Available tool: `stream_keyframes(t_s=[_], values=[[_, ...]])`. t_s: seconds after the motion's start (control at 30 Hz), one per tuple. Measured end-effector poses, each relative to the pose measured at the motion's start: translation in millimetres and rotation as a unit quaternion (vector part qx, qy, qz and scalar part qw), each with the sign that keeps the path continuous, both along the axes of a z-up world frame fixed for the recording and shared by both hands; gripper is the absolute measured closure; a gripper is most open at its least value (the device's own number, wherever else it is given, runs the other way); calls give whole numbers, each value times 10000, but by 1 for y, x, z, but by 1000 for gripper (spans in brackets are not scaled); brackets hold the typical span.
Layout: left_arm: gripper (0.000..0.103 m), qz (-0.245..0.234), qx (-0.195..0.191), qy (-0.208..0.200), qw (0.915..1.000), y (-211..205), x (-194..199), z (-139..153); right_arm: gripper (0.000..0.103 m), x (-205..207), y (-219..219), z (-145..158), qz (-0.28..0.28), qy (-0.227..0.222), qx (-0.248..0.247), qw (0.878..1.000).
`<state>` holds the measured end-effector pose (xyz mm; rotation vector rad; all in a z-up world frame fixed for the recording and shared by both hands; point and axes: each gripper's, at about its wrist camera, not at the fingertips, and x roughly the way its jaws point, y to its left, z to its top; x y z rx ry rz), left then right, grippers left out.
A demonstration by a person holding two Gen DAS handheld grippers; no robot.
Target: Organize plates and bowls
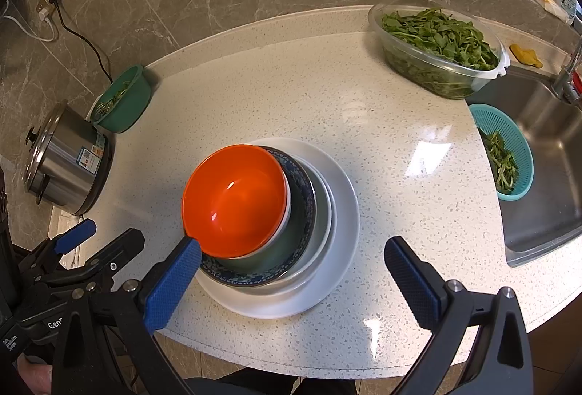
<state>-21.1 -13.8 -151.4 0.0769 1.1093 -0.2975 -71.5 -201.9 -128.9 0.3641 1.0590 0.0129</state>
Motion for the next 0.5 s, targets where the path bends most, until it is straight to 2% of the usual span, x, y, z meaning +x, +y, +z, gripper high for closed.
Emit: stream_keyframes(t_s=[0.5], values=[[0, 32, 21, -10, 10000, -2, 1, 0, 0, 4, 0, -2, 45, 32, 4, 10000]])
